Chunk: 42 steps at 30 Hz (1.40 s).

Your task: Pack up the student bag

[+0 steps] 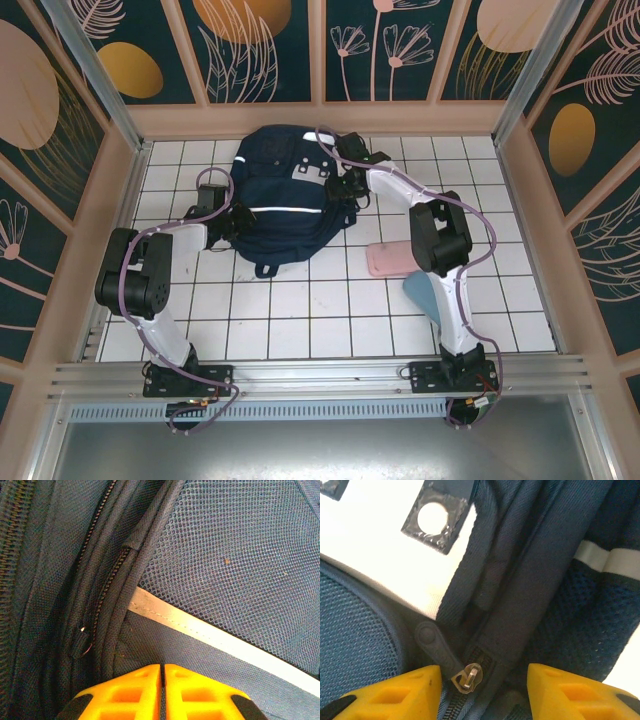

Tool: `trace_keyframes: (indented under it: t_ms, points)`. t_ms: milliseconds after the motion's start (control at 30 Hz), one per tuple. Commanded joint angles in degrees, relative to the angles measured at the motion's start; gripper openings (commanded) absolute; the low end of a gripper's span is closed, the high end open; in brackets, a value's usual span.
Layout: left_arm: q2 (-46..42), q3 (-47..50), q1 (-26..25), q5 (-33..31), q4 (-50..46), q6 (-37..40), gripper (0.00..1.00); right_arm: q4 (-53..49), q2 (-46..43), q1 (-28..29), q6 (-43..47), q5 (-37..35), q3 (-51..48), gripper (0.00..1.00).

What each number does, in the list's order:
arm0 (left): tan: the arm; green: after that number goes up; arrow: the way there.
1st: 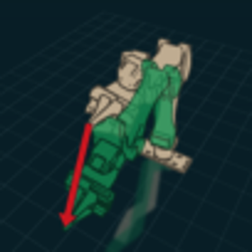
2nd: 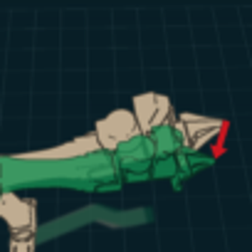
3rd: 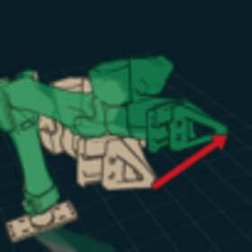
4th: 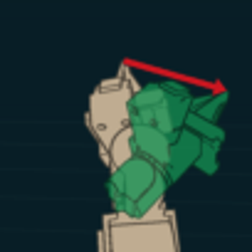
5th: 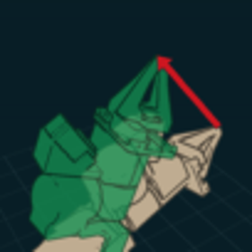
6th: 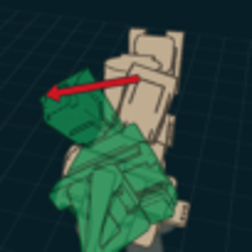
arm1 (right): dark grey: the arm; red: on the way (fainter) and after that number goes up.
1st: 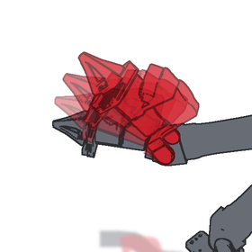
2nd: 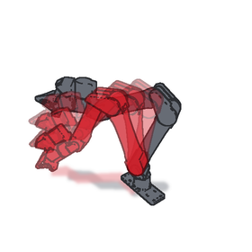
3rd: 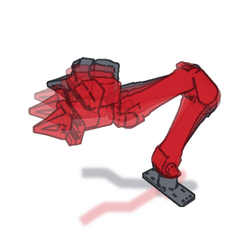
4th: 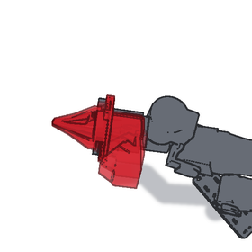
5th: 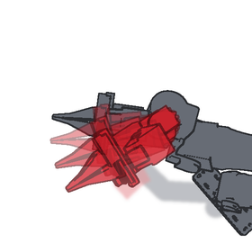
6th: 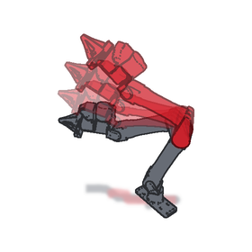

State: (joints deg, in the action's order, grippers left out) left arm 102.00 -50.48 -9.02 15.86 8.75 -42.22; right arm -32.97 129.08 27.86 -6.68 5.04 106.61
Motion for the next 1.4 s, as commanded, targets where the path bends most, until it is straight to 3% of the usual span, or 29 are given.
trace_keyframes:
  t_ms: [0, 133, 300, 467, 600, 900, 1133, 1367]
  points:
    - [4.85, 3.01, 0.19, -4.26, -11.13, 0.82, 0.12, -2.29, 1.08, 0.4, 1.76, 2.58, -0.25, 0.52]
    - [4.79, 3.1, 0.18, -4.43, -11.13, 0.62, 0.12, -2.84, 2.34, 0.36, 1.29, -1.19, 0.47, 0.52]
    - [4.91, 3.49, 0.21, -4.7, -11.13, 0.2, 0.12, -2.73, 5.13, 0.71, -2.65, -15.84, 3.09, 0.52]
    - [5.07, 4.2, 0.14, -4.87, -11.13, 0.05, 0.09, 3.57, -0.38, 0.62, -9.39, -21.23, -1.78, 0.51]
    - [4.8, 4.12, 0.19, -4.36, -10.87, -0.02, 0.09, 5.93, -5.67, -0.33, -14.58, -20.55, -5.71, 0.51]
    - [4.34, 2.8, 0.16, -2.33, -10.69, 0.69, 0.09, 4.89, -7.52, -1.75, -19.31, -13.04, -6.71, 0.52]
    - [3.74, 2.82, 0.15, -2.32, -10.86, 0.82, 0.1, 2.74, -5.35, 1.18, -4.47, -4.84, -2.81, 0.49]
    - [4.35, 3.06, 0.16, -2.57, -10.6, 0.64, 0.1, -0.96, -1.32, 0.82, 1.78, -5.48, 0.0, 0.48]
